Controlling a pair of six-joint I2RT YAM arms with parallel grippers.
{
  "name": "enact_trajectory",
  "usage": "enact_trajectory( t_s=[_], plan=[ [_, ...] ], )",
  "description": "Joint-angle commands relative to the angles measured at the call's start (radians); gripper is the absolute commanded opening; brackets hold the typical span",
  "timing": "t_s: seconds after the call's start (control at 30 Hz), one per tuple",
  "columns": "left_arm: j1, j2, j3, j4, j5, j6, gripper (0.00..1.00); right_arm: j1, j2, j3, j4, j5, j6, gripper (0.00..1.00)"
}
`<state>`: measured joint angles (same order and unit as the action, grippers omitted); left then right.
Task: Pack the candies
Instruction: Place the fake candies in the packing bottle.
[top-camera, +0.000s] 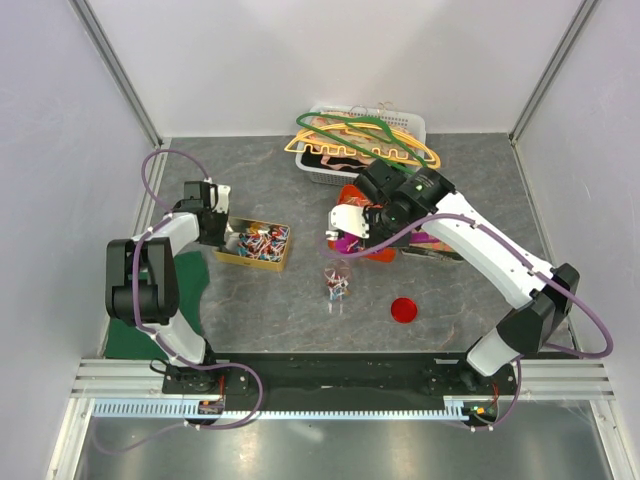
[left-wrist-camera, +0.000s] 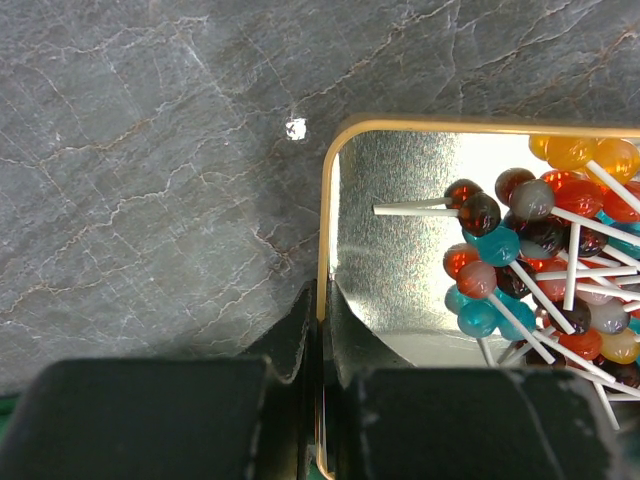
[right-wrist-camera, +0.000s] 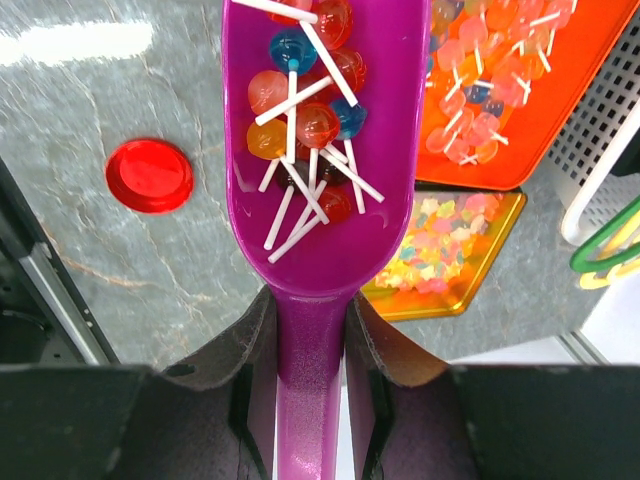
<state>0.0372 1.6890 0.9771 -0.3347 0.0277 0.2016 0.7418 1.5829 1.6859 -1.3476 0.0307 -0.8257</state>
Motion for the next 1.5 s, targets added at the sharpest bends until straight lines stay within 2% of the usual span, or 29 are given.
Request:
enact_trajectory(
  t_s=[0.0, 0.33, 1.47],
  plan=[
    [0.006, -0.005, 0.040, 0.026, 0.006, -0.031, 0.02, 0.025, -0.027, -0.005, -0.111, 0.063, -0.013, 0.00],
    [0.009, -0.008, 0.040, 0.026, 0.005, -0.033, 0.02, 0.106, -0.040, -0.058, -0.110, 0.129, 0.008, 0.00],
    [0.015, -0.017, 0.038, 0.026, 0.011, -0.034, 0.02, 0.153, -0.058, -0.123, -0.110, 0.212, 0.034, 0.00]
  ],
)
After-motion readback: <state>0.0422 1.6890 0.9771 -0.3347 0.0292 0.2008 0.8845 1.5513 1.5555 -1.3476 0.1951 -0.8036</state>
